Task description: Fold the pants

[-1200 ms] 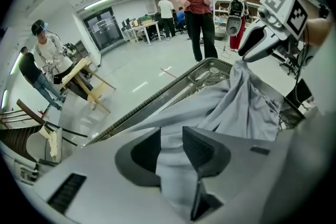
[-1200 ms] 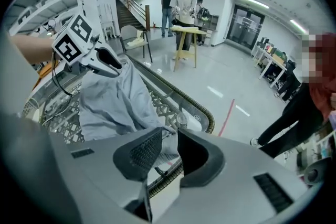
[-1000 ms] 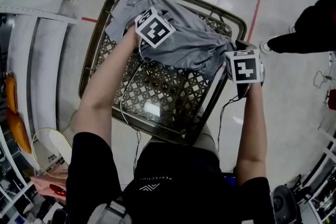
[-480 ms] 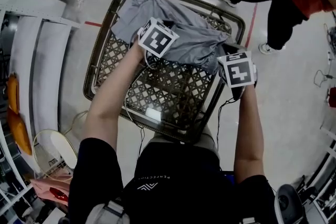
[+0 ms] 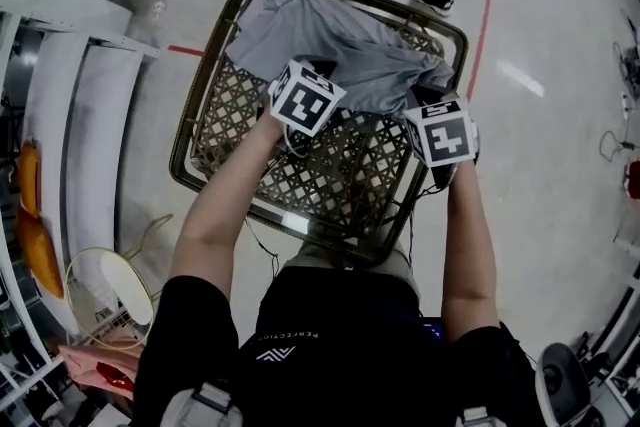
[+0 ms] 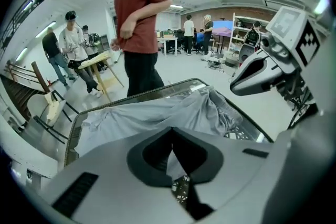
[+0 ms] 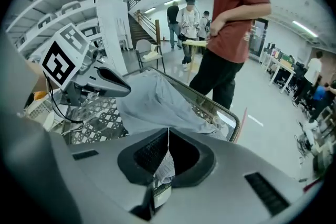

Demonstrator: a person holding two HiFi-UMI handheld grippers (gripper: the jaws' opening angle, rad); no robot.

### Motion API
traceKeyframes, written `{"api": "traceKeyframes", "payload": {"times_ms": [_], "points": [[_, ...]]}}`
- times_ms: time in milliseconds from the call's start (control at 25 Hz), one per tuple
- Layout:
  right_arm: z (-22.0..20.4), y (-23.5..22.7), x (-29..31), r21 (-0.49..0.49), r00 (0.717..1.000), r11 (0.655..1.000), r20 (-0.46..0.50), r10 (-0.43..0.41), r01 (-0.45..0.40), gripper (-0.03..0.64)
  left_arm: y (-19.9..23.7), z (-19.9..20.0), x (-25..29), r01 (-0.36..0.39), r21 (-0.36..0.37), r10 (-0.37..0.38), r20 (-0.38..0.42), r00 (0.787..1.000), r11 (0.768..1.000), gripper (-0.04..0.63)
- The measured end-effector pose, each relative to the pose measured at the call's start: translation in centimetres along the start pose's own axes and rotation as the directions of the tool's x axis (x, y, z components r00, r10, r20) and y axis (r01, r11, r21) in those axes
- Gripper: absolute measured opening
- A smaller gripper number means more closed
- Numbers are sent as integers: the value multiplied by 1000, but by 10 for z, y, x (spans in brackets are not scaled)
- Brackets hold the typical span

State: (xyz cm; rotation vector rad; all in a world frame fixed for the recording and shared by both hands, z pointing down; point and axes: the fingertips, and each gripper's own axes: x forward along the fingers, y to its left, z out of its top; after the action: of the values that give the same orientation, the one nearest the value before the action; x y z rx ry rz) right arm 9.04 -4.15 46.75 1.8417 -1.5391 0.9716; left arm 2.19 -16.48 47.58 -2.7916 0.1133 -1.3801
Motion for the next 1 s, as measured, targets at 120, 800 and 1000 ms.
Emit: {"api": "traceKeyframes", "payload": {"times_ms": [120,800,1000], "points": [[-5,11,-7,14,1000,1000,14,7,-7,38,-18,-6,-10,11,-16,-11,25,1000,1000,9],[-39,53,-53,70,998,996,29,-55,53,38,-95,-36,-58,100,-31,-96,104,990,995,9],[-43,40,-59,55,998,998,51,-21,18,38,-110,-31,-64,79,-91,-67,126,990,993,9]]}}
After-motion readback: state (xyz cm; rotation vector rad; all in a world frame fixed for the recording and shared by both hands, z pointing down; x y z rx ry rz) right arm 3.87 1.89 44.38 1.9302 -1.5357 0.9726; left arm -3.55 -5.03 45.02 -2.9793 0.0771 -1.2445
